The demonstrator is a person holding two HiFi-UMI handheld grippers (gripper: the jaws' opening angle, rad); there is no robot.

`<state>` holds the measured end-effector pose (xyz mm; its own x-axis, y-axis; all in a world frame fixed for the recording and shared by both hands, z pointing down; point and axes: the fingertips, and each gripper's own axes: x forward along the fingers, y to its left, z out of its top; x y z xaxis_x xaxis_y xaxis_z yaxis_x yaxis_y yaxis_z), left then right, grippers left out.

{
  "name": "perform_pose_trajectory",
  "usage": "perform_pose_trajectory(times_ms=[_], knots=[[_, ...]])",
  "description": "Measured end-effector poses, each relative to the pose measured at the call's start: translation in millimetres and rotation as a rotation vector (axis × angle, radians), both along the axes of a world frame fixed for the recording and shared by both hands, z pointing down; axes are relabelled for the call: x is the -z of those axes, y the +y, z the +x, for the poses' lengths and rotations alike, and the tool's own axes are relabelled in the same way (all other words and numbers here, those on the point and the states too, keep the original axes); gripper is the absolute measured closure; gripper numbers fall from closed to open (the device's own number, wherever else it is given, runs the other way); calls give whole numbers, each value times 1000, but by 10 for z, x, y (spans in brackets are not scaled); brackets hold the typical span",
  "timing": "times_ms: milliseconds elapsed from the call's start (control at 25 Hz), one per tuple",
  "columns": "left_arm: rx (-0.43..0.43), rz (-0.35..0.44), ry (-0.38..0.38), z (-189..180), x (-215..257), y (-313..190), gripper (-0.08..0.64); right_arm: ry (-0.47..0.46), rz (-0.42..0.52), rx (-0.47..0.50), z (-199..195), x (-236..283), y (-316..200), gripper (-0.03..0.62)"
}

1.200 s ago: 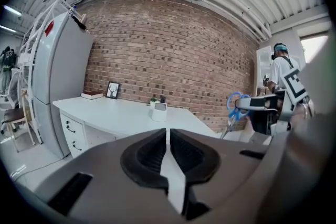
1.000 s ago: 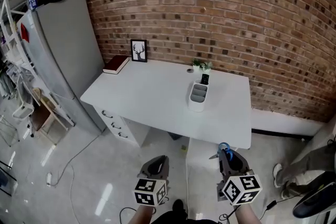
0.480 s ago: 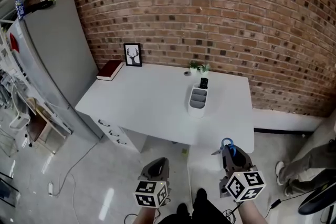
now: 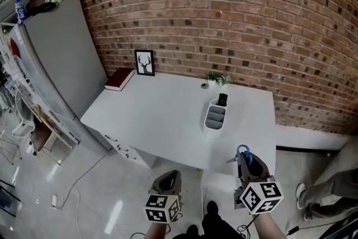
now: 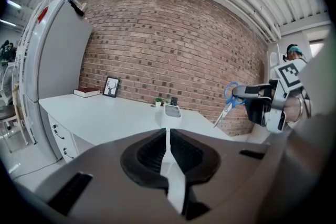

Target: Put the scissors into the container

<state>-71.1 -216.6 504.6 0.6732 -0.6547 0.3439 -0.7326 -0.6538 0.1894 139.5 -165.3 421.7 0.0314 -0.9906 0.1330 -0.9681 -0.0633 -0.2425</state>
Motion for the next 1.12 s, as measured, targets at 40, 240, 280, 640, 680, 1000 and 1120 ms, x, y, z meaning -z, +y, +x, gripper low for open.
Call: perform_pose_trajectory(times_ms=[40, 240, 280, 640, 680, 1000, 1120], knots=[[7, -2, -1, 36, -3, -64, 534, 1, 2, 5, 47, 6, -86, 545], [53, -5, -7, 192, 7, -387, 534, 4, 6, 43, 267, 44, -531, 545], [63, -4, -7, 219, 13, -453, 534, 5, 8, 52, 305, 52, -618, 543], [122, -9, -10, 432, 57, -855, 534, 5, 25, 120, 532, 105, -1246, 543], [127, -12, -12, 443, 55, -874, 534, 6, 25, 127, 539, 108, -1303, 544], [183, -26, -24, 416, 1, -985, 534, 17, 32, 174, 556, 87, -1702, 545], [211, -30, -24, 372, 5, -1000, 534, 23, 33, 190, 564, 80, -1811, 545]])
